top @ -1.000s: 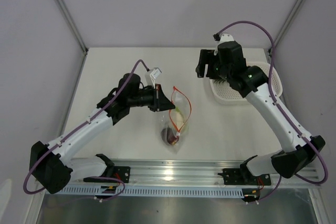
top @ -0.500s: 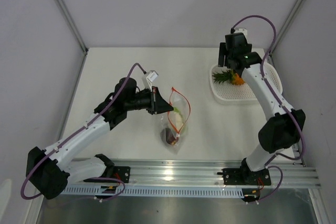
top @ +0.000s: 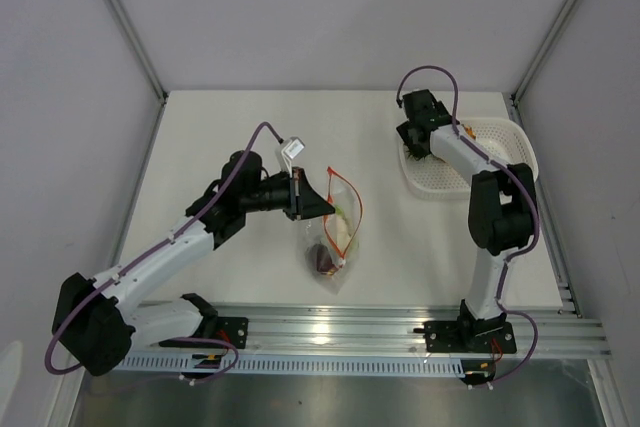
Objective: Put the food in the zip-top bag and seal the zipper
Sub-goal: Pick up the fake fruit from the bin, then place the fake fruit in the zipper food storage bag.
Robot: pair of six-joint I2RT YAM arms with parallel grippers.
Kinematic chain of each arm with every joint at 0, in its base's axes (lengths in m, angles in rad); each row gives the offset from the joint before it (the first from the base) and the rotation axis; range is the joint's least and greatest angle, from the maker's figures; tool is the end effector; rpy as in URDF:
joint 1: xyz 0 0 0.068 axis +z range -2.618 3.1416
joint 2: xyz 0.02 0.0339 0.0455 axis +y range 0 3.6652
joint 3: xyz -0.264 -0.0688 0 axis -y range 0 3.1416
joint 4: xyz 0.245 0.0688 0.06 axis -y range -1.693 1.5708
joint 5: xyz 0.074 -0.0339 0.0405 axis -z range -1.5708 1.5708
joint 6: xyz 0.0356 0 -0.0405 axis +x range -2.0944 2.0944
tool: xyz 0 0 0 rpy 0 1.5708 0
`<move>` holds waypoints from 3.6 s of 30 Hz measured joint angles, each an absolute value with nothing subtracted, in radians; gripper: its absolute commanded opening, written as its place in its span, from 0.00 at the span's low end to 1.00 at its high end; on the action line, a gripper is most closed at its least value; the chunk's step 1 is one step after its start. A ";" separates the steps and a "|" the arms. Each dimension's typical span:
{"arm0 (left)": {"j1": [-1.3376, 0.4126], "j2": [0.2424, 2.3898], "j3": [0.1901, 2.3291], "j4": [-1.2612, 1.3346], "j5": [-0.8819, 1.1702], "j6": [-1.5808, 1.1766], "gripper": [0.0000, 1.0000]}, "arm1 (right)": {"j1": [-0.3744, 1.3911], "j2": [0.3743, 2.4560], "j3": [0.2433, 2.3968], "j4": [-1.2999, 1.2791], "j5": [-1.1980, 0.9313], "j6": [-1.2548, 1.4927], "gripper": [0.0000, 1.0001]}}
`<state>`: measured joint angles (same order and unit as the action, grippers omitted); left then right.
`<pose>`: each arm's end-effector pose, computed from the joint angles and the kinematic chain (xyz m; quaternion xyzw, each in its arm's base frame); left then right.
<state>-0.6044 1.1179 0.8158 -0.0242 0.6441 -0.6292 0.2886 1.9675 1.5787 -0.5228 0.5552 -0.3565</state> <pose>0.1963 -0.1615 0.3024 0.1749 0.7730 -0.5296 0.3023 0.4227 0.1059 0.2372 -0.2043 0.8911 -0.2697 0.3023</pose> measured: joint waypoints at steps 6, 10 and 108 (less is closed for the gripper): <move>-0.603 1.135 0.789 0.030 0.686 -0.651 0.01 | 0.279 1.858 1.443 -0.419 0.451 -0.576 0.83; -0.603 1.141 0.771 0.056 0.708 -0.667 0.01 | 0.280 1.846 1.417 -0.355 0.421 -0.721 0.82; -0.602 1.150 0.830 0.076 0.702 -0.826 0.01 | 0.848 0.992 0.897 0.074 0.419 0.567 0.00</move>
